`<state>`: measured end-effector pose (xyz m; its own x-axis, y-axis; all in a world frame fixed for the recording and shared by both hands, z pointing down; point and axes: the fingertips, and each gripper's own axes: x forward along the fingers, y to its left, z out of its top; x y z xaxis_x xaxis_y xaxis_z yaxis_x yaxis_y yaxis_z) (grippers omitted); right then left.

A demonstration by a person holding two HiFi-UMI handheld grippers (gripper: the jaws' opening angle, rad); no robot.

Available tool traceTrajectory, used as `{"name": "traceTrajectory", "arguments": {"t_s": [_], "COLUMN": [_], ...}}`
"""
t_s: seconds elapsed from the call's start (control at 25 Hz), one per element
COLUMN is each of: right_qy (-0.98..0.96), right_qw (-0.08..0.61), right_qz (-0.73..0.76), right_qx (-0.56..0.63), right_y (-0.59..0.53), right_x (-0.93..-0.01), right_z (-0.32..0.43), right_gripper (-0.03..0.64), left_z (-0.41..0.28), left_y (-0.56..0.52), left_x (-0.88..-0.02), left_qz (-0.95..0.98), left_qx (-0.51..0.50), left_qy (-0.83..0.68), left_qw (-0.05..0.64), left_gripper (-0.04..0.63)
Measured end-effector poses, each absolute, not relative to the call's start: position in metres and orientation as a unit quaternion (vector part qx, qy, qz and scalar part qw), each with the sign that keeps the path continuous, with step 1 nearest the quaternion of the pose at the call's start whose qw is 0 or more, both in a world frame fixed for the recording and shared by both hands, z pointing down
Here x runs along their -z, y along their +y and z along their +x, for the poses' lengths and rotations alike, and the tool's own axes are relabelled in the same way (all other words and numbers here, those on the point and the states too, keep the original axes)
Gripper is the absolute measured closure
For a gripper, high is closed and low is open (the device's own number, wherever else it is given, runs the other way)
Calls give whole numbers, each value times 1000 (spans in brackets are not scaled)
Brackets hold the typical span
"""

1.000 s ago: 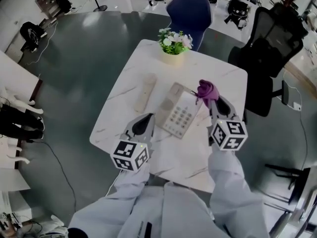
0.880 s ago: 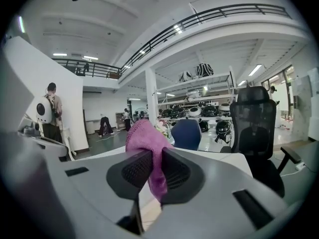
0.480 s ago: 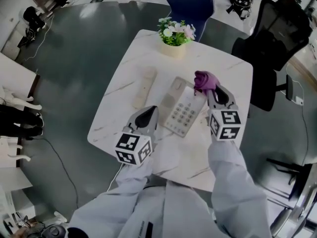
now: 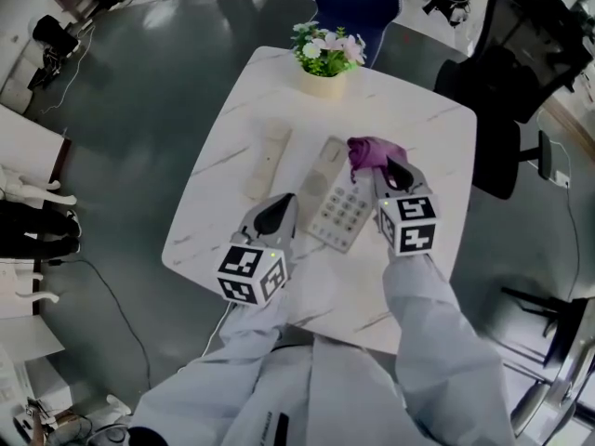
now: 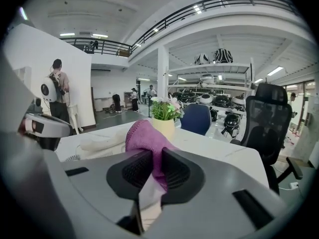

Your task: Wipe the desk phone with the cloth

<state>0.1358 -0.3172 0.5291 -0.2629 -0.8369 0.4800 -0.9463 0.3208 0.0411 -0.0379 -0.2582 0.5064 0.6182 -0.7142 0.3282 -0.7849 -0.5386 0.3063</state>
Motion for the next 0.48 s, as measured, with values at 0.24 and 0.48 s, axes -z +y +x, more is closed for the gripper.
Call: {"name": "traceTrajectory", "arguments": {"t_s": [0.24,0.48], "right_qy": [-781,-779], "right_qw": [220,224], "right_qz": [566,566], "right_qx": [-146,-152], "right_y": [-314,-309], "right_x": [-540,-543], "right_z": [132,129], "right_gripper": [580,580], "left_z": [-37,-37], "left_y": [-258,-252], "left_x": [-511,-512], "left_qz": [873,873], "left_qx": [-84,-84], "left_qy": [-427,-426], "left_qw": [219,222], "left_gripper": [597,597]}}
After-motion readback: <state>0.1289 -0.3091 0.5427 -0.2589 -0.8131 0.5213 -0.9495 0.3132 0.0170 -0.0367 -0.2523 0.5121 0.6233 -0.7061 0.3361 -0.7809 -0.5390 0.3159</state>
